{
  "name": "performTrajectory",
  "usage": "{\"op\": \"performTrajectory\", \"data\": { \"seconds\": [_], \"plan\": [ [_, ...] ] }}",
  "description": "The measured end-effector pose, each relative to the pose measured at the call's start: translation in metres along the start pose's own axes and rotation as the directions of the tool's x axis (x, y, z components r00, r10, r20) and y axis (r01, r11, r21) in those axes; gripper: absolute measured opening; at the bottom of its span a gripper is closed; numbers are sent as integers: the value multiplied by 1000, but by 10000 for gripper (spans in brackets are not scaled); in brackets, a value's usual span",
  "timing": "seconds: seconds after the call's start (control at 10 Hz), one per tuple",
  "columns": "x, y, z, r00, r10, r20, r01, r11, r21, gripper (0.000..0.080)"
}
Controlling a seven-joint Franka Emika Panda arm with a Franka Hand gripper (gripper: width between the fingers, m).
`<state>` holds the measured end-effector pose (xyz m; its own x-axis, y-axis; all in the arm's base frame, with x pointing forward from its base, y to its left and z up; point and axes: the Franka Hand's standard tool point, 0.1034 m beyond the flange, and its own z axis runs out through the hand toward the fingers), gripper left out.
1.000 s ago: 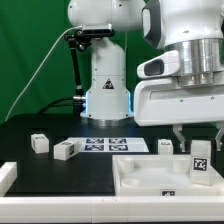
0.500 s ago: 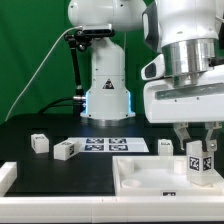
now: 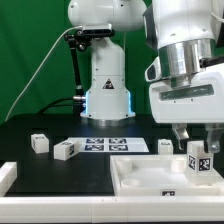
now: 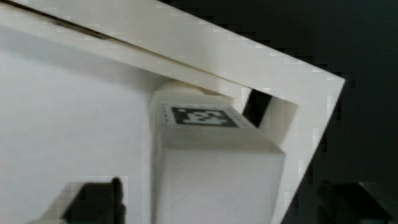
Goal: Assemble one leg
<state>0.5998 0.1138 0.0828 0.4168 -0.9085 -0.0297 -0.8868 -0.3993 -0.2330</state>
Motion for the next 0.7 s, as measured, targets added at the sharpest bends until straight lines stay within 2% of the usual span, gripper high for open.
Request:
{"op": "performTrajectory", "data": {
  "seconds": [0.1,0.2,0.4,0.7],
  "plan": [
    [0,0,0,999,-53,0,53,999,-1,614],
    [0,1,1,991,-134,4,134,991,-6,639],
    [-7,1,3,932,-364,11,364,931,-21,648],
    [-19,-2,7,700,-713,34,714,697,-63,649]
  ]
}}
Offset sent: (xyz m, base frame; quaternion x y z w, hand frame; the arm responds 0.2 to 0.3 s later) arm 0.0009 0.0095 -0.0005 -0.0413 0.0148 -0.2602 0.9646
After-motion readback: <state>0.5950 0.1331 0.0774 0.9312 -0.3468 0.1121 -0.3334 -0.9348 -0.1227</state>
